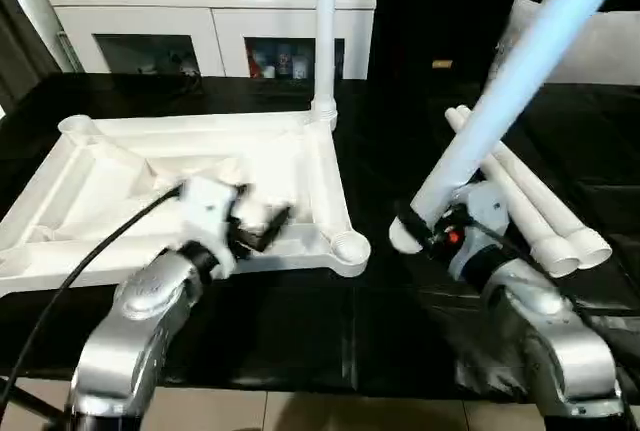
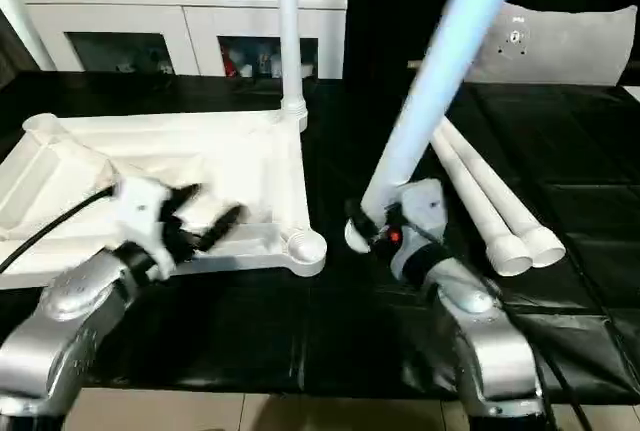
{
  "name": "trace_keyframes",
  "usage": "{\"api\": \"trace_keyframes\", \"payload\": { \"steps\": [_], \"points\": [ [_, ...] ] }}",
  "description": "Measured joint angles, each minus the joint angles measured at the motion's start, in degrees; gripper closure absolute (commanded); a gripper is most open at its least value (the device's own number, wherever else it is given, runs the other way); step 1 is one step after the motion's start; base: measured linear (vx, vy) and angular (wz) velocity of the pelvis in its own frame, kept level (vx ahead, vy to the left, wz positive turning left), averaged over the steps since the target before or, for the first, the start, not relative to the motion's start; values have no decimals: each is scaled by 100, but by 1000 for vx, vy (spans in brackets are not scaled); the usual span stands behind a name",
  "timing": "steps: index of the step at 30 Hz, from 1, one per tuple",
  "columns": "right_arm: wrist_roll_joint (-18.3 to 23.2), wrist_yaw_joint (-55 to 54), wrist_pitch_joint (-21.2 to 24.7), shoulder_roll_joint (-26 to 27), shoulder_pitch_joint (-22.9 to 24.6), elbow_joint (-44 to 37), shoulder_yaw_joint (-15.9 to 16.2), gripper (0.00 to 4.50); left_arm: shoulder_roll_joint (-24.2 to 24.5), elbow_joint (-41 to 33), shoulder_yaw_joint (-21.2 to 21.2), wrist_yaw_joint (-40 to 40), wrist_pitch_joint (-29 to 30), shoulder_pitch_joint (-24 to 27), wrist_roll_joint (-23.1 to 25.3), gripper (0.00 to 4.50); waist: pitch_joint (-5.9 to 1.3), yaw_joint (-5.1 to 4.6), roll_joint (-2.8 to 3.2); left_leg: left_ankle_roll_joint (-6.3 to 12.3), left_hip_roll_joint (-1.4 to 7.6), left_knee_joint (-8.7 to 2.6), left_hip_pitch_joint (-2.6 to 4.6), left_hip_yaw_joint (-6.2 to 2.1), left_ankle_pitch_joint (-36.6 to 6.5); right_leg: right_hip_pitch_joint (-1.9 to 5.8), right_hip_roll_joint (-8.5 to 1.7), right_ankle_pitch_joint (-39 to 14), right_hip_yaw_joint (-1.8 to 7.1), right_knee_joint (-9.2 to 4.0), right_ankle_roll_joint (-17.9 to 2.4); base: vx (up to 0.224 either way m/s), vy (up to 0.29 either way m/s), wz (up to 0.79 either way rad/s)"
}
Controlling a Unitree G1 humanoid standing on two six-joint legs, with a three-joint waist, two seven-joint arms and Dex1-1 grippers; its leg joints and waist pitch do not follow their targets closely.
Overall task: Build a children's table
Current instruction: Pick table leg, then insert table leg to table base
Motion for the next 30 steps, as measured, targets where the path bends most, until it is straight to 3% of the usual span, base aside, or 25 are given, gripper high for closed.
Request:
{"api": "trace_keyframes", "payload": {
  "steps": [4,7,12,16,20,21,25,26,30],
  "points": [
    [160,203,-50,-98,-68,156,-122,261,584,619,-533,-1107,-25,-502,89,118,1,-1,79,2,2,-14,-12,7,6,-21,2,2,-1,0,0,0,0,0],
    [168,269,-100,-125,-213,247,-121,261,661,1184,-802,-1581,-198,-915,304,154,12,-2,166,2,3,-21,-6,12,13,-20,0,4,-1,1,-4,0,0,0],
    [214,518,-84,-263,-244,322,-122,261,738,1893,-1081,-2054,-554,-1300,544,192,18,-20,238,-1,11,-31,-2,22,17,-20,2,5,-3,1,-5,0,0,0],
    [422,1014,-36,-441,-270,356,-24,261,848,3085,-1403,-2507,-1255,-1927,926,219,20,-25,239,-3,20,-39,0,37,26,-21,3,5,-4,0,-6,0,0,0],
    [443,1165,-16,-463,-292,361,107,261,866,3630,-1517,-2926,-1729,-2233,1044,234,20,-40,241,-4,21,-43,1,46,27,-21,1,6,-1,-5,-7,0,0,0],
    [443,1196,-8,-460,-316,366,121,261,868,3727,-1524,-3015,-1803,-2271,1063,260,21,-46,240,-4,21,-43,1,47,27,-21,0,6,-1,-5,-7,0,0,0],
    [451,1258,5,-461,-436,402,116,261,885,3988,-1563,-3275,-1931,-2327,1088,270,21,-42,238,-5,26,-47,2,52,28,-22,0,5,-2,-5,-7,0,0,0],
    [455,1275,14,-461,-437,421,117,261,893,4112,-1584,-3345,-1982,-2347,1100,297,24,-39,233,-5,26,-47,2,54,28,-22,0,5,-2,-5,-7,0,0,0],
    [463,1377,47,-468,-459,523,130,261,937,4593,-1651,-3605,-2197,-2409,1207,322,31,-28,224,-6,27,-50,-2,61,28,-25,-3,5,-1,-11,-7,0,0,0]
  ]
}}
